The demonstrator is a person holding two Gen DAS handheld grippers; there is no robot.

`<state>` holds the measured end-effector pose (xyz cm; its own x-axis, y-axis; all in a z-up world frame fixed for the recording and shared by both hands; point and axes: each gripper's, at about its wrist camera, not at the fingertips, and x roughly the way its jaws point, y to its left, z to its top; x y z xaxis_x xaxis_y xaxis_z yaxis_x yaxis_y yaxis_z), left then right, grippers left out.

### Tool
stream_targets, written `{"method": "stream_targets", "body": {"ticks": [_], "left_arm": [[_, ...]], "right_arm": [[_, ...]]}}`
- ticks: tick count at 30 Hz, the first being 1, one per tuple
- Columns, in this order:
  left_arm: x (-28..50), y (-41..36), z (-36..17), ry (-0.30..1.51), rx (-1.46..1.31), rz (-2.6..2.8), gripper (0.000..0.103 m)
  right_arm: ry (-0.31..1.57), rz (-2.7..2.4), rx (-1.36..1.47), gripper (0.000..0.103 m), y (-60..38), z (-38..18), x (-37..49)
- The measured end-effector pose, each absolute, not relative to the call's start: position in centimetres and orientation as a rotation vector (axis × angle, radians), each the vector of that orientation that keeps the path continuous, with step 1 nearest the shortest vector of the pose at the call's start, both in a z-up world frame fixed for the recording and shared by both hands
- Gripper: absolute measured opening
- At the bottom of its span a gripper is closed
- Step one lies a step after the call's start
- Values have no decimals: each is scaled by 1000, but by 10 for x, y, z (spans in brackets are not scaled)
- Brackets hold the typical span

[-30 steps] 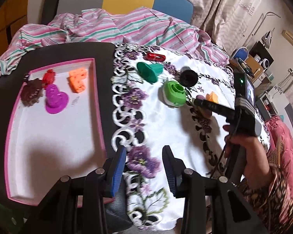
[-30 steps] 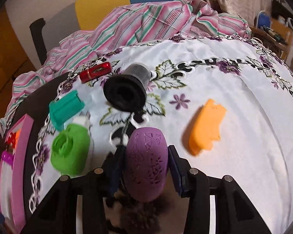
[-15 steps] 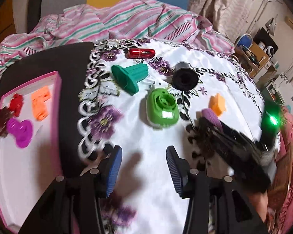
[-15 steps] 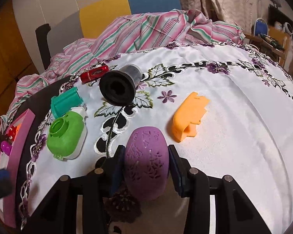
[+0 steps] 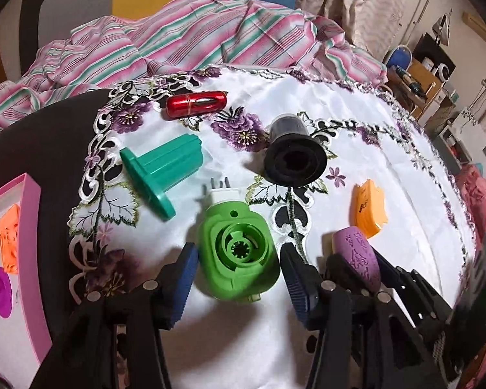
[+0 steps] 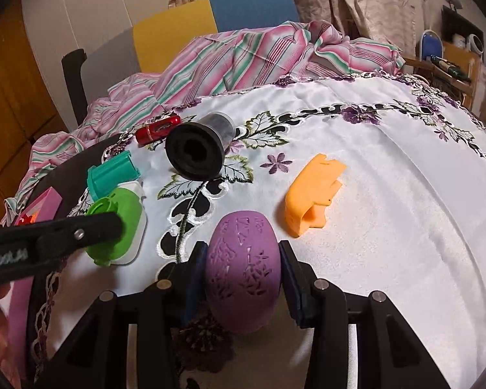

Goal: Organize rigid objects
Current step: 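Grasp the green plug-in device with the left gripper while the right holds the purple oval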

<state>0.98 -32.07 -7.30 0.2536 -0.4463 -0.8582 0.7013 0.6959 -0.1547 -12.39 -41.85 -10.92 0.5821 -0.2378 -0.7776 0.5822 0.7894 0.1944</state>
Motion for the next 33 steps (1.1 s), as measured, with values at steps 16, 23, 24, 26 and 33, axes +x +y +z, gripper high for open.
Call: {"method": "stream_targets", "body": {"ticks": [16, 23, 24, 26, 33], "left_arm": [[5, -331, -83, 919, 415, -743, 53], [5, -297, -81, 979, 286, -773, 53], [2, -294, -80, 976, 283, -777, 53], [-4, -285, -77, 966, 269, -786, 53], [-22, -255, -59, 927, 230, -816, 53]], "right_arm": [[820, -511, 439, 44, -416, -109, -123], [814, -509, 445, 44, -417, -109, -124], [814, -509, 445, 44, -417, -109, -124], [813, -509, 446, 44, -417, -109, -124], [820, -520, 428, 44, -415, -109, -122]]}}
